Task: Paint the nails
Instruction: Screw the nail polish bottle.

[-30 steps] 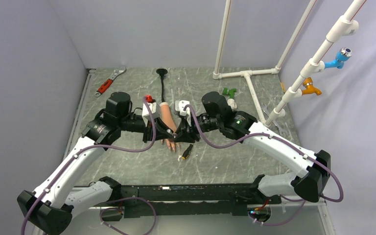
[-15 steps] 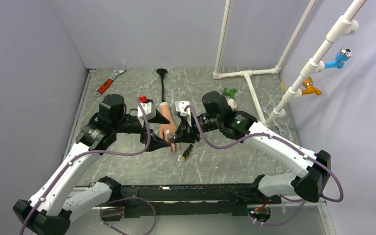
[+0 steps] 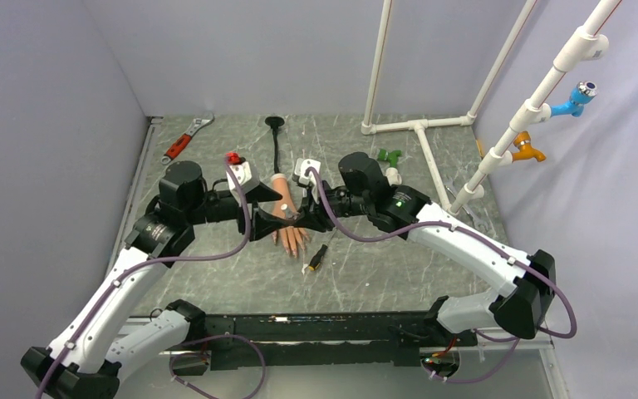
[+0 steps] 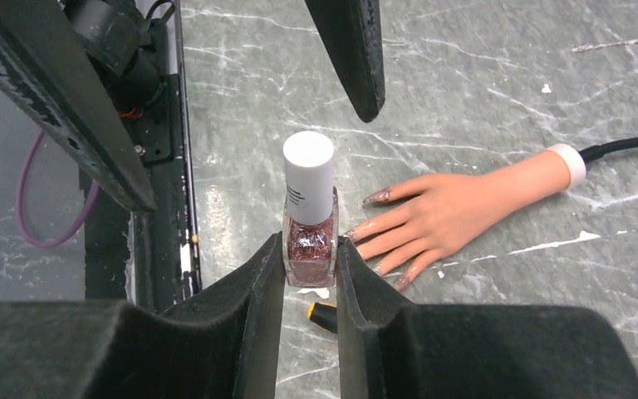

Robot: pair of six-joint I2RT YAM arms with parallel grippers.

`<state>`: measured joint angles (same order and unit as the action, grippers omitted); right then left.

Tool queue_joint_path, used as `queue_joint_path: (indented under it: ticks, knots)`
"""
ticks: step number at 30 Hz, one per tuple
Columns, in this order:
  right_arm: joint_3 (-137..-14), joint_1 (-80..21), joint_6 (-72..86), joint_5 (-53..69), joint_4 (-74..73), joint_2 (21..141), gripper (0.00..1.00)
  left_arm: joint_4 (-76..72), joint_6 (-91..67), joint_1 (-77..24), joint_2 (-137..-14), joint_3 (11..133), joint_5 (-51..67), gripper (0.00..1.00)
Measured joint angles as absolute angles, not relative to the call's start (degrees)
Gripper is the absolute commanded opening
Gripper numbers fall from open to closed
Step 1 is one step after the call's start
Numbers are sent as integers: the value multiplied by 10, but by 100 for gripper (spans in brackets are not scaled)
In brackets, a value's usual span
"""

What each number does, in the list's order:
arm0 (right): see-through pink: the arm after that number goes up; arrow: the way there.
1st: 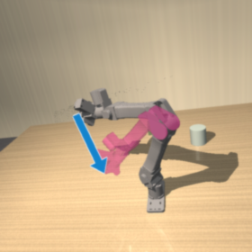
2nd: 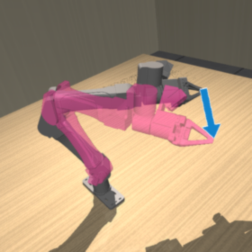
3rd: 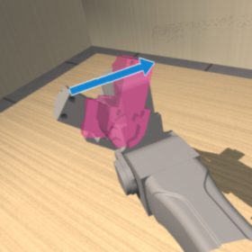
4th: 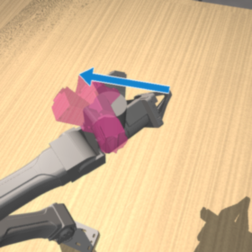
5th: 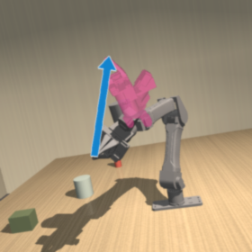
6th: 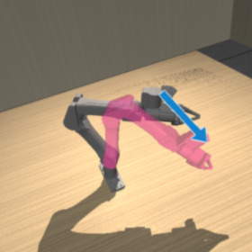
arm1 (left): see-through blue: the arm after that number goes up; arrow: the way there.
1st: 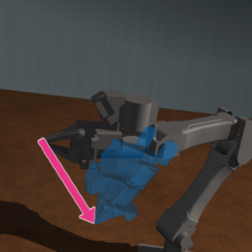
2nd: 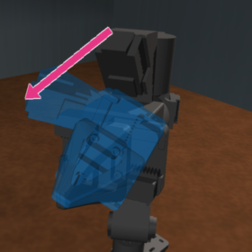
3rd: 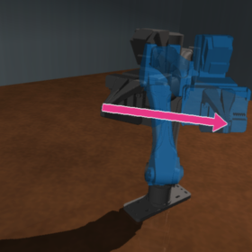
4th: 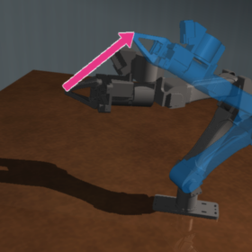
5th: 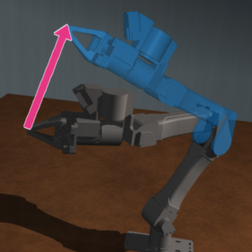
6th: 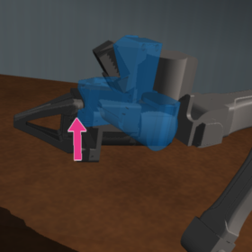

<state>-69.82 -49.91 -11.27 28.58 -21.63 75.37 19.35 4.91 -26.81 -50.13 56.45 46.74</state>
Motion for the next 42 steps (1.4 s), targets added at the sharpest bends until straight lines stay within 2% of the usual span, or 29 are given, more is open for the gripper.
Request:
queue_joint_path:
  ticks: [6,10,16,19,25,31,42]
  knots:
    - [-698,-499,-109,274,-215,758,0,191,33,-268,-521,564,454,57]
    - [-700,-499,-109,273,-214,760,0,191,29,-268,-526,564,452,45]
    - [-708,-499,-109,273,-213,766,0,190,22,-268,-538,564,455,43]
    - [-708,-499,-109,273,-213,767,0,191,21,-268,-544,564,458,32]
    - [-711,-499,-109,276,-214,769,0,182,21,-266,-547,564,459,21]
    - [-711,-499,-109,275,-220,769,0,183,30,-267,-554,565,467,0]
    - [-708,-499,-114,309,-243,761,0,212,96,-270,-557,567,525,0]
